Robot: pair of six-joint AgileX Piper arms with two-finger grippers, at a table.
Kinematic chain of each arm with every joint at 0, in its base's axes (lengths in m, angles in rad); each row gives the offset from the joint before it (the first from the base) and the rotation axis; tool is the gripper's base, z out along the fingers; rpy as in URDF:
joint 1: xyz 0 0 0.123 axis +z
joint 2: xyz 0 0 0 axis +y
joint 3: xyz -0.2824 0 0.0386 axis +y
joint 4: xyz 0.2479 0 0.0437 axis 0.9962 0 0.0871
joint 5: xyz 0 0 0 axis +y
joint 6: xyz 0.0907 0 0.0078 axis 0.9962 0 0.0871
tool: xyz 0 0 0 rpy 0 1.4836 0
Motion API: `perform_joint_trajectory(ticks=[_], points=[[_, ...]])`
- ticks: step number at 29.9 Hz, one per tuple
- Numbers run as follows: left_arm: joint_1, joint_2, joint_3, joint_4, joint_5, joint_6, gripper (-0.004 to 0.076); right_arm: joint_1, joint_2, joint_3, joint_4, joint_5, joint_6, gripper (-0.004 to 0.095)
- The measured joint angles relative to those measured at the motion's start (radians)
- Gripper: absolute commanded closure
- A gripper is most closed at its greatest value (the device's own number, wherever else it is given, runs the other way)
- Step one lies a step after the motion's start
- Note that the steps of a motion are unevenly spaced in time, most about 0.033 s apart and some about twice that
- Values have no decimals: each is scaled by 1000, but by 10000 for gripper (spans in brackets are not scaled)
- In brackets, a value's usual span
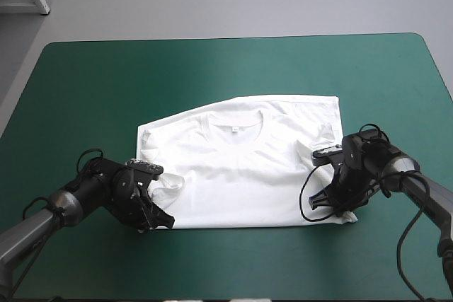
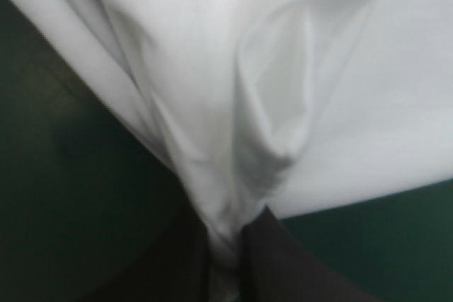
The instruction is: Fold the cloth
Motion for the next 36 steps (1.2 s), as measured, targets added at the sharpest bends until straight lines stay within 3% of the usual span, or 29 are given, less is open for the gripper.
perform_joint_trajectory(ticks=[9,15,22,28,36], points=[[-5,-48,6,71,7,0,703,2,-72,27,-53,9,18,925],[-5,-184,-13,87,100,0,703,7,-184,28,-37,89,22,925],[-5,-260,-122,101,177,9,703,7,-263,5,-12,99,23,925],[12,-177,-275,132,181,28,703,7,-249,-125,-22,-3,23,925],[156,65,-450,65,142,133,703,7,-118,-339,-87,-106,23,925]])
